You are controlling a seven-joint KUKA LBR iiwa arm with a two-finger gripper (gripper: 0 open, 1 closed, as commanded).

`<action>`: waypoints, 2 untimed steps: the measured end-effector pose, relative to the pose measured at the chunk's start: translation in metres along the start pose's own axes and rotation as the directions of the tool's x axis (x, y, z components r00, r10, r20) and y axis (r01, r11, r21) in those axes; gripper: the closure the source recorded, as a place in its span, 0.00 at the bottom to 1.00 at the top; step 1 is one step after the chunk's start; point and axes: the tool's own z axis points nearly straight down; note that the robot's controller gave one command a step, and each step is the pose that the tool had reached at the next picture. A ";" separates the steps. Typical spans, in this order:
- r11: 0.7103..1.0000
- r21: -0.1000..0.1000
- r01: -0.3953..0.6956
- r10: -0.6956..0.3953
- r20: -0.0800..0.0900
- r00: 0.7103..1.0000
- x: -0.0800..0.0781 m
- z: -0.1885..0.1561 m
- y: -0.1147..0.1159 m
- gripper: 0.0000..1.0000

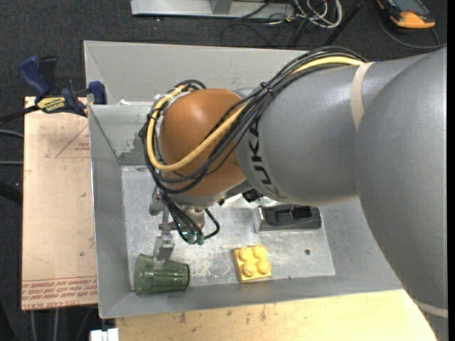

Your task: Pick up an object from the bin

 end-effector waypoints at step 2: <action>0.995 -0.004 0.095 -0.095 0.016 0.995 0.002 0.017 -0.009 0.00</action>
Offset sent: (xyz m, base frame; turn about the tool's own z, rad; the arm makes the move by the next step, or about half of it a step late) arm -0.0177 -0.0353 -0.0755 -0.3018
